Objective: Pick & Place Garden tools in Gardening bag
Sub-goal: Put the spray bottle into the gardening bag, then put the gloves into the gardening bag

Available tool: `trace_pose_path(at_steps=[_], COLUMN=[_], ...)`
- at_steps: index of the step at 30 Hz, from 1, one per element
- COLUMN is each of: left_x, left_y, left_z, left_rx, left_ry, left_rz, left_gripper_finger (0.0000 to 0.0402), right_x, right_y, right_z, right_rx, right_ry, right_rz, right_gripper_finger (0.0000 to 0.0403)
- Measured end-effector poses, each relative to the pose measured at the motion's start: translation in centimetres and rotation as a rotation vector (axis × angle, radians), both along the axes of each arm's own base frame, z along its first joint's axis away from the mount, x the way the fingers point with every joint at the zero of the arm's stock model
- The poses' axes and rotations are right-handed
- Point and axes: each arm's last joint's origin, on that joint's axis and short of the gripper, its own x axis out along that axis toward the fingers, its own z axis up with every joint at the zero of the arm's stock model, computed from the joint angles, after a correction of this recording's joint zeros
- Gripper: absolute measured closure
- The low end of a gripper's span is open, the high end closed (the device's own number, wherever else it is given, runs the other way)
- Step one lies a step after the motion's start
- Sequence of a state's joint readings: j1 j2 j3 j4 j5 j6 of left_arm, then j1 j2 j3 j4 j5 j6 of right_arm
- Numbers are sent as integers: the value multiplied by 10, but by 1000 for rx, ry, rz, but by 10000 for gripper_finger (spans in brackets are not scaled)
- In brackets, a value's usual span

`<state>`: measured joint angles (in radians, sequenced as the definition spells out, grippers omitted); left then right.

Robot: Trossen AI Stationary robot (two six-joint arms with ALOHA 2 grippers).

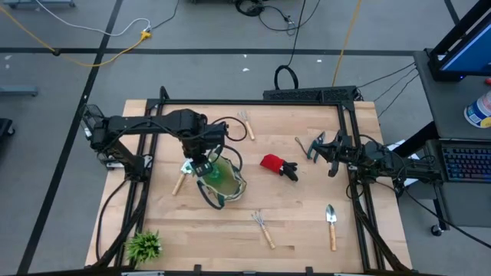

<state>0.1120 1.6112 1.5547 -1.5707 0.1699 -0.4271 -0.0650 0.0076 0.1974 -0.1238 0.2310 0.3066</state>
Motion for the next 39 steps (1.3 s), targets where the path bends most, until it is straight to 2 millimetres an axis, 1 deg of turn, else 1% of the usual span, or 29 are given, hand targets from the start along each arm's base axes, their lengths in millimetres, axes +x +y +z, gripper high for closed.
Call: trace_pose_path(at_steps=[4, 7, 12, 16, 24, 28, 31, 39], left_x=[0, 1, 2, 1, -21, -39, -53, -83], left_y=[0, 0, 4, 8, 14, 19, 22, 19], left_z=[0, 3, 15, 22, 46, 59, 68, 88], left_rx=[4, -15, -121, -157, -131, -15, 79, 213], left_ry=[0, -15, -75, -103, -207, -242, -281, -374], left_rz=[-4, -4, 20, 70, 83, 125, 110, 100], left_gripper_finger=[198, 182, 175, 174, 174, 174, 174, 174], right_x=[0, 0, 0, 0, 0, 0, 0, -1], right_y=[0, 0, 0, 0, 0, 0, 0, 0], right_z=[0, 0, 0, 0, 0, 0, 1, 13], right_rx=[50, 57, 57, 57, 57, 57, 56, 35], right_ry=[-16, -18, -17, -18, -18, -18, -30, -149], right_rz=[-1, -1, -1, -1, -1, -2, -3, -2], right_gripper_finger=[401, 401, 401, 401, 401, 401, 401, 401])
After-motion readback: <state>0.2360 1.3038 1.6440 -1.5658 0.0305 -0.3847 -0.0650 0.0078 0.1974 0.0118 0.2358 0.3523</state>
